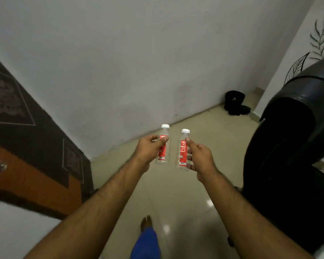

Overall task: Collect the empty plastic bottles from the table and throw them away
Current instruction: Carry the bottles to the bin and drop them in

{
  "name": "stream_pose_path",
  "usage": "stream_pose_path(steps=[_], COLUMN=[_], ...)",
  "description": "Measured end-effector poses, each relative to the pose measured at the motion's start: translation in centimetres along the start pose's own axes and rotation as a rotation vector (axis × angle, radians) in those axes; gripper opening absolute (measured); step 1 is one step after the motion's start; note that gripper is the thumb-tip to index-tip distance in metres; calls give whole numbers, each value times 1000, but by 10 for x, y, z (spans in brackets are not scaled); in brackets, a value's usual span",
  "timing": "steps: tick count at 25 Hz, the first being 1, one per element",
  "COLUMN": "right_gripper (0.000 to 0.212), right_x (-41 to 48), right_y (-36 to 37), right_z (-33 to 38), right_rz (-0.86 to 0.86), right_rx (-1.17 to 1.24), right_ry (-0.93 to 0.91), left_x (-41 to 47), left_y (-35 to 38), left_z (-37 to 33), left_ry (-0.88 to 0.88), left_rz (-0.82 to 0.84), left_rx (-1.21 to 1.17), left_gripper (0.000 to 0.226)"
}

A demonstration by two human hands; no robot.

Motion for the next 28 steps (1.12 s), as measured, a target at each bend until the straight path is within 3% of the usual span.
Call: stream_pose_path(steps=[11,18,25,28], right_gripper=[63,47,38,41], right_x=[279,458,658,730], right_y=[50,0,-90,-125], right_z=[122,184,276,317], right_rz=[-363,-482,-547,-552], right_rx=[77,156,176,158], right_ry=[27,18,62,90], left_x=[348,526,692,754], left_y=[76,226,399,466], left_z=[-115,-167,-238,-276], left_ry=[-35,-24,-37,-7], left_rz=[366,567,636,615], left_rx=[59,198,261,263], left_gripper=[25,30,27,37])
Point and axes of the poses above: each hand's wrist, its own x-axis towards the middle knuckle, its own y-axis out of the palm, z = x × y, the point moved 10 cm from there along x, towards the middle knuckle, and after that the axes turned 2 degrees about -z, right-handed, at the moved point
